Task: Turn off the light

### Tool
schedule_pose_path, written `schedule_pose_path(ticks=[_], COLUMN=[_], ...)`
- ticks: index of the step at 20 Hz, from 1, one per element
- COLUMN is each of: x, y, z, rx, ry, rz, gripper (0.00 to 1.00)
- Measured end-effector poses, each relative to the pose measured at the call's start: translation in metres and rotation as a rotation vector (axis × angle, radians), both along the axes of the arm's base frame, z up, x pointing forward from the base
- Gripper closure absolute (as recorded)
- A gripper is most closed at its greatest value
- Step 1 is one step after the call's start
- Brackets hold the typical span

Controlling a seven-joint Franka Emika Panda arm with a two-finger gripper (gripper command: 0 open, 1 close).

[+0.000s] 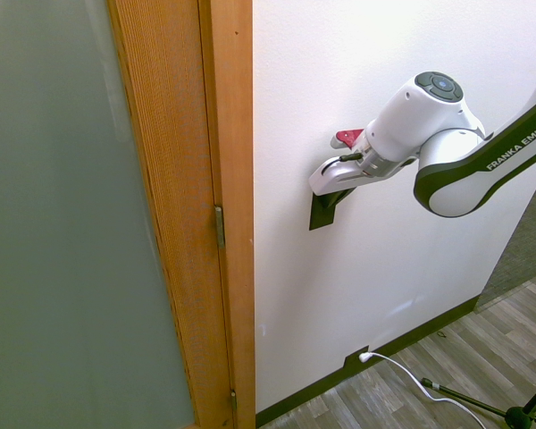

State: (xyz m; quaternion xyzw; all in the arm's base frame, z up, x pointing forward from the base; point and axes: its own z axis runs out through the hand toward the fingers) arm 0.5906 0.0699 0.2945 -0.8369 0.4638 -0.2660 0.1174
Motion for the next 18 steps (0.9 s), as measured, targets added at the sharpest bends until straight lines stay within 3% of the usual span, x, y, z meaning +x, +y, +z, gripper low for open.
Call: schedule_pose_path(ticks=[5,6,18], x=[0.002,0.001,-0.026], y=[-0.001,-0.001,0.007], z=[-0.019,-0.019,-0.027], rx=[0.008,0.012,0.01], ry=[0.002,-0.002,-0.084], rz=[0.008,0.01,0.04], gripper=[1.0,0.0,0.0])
